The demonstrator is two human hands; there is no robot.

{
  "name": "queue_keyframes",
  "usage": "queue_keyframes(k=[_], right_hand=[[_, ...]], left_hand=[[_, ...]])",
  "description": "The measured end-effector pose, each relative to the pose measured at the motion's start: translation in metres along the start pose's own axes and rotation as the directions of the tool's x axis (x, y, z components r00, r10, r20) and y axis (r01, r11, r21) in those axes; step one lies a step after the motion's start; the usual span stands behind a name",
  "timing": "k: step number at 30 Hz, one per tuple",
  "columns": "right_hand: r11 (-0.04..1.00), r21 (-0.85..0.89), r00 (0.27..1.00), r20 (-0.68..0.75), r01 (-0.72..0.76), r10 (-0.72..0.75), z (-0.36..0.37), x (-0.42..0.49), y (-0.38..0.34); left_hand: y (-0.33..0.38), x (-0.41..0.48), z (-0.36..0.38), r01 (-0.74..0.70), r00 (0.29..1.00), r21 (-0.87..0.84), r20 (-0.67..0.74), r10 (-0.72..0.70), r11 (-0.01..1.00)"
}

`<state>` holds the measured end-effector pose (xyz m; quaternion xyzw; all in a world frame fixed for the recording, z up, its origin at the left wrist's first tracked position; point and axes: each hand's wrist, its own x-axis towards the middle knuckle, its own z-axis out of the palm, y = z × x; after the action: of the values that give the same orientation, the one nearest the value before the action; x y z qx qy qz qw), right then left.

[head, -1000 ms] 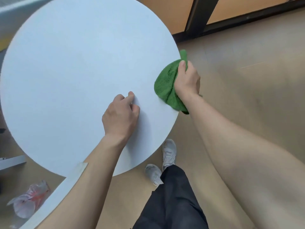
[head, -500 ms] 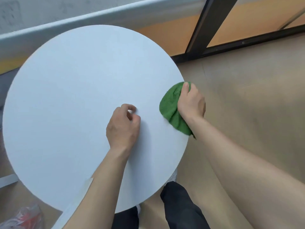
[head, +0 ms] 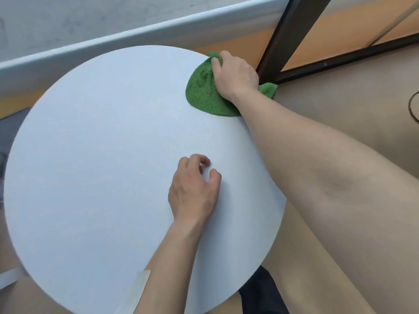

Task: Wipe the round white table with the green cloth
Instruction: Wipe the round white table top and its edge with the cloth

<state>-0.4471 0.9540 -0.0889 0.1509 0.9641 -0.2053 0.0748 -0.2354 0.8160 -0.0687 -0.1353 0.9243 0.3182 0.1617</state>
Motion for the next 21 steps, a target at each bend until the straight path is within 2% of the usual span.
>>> queue_keyframes(k=[2, 5, 8, 12, 15, 18, 21], right_hand=[[0.992, 0.022, 0.988, -0.083, -0.126, 0.127, -0.005, -0.036, 0.032], [0.922, 0.129, 0.911, -0.153, -0.365, 0.382, -0.009, -0.12, 0.077], [0.79, 0.288, 0.784, -0.165, -0.542, 0.598, 0.007, -0.216, 0.092], [0.572, 0.5, 0.601, -0.122, -0.65, 0.79, 0.041, -0.305, 0.07], [0.434, 0.547, 0.484, -0.06, -0.715, 0.873, 0.055, -0.349, 0.04], [0.306, 0.471, 0.373, 0.055, -0.828, 0.926, 0.065, -0.394, 0.001], [0.171, 0.374, 0.295, 0.307, -0.912, 0.905, 0.076, -0.442, -0.051]], left_hand=[[0.0, 0.0, -0.004, -0.006, 1.0, -0.003, 0.026, 0.006, 1.0], [0.002, -0.001, -0.011, -0.014, 0.997, -0.002, 0.08, 0.014, 1.0], [0.003, -0.004, -0.018, -0.029, 0.989, 0.013, 0.147, 0.027, 0.999], [0.001, -0.007, -0.031, -0.067, 0.956, 0.053, 0.289, 0.049, 0.996], [-0.013, -0.018, -0.055, -0.047, 0.92, -0.003, 0.39, 0.044, 0.999], [-0.05, -0.045, -0.086, -0.015, 0.894, -0.001, 0.448, 0.014, 1.0], [-0.101, -0.078, -0.117, 0.021, 0.883, 0.067, 0.467, -0.049, 0.998]])
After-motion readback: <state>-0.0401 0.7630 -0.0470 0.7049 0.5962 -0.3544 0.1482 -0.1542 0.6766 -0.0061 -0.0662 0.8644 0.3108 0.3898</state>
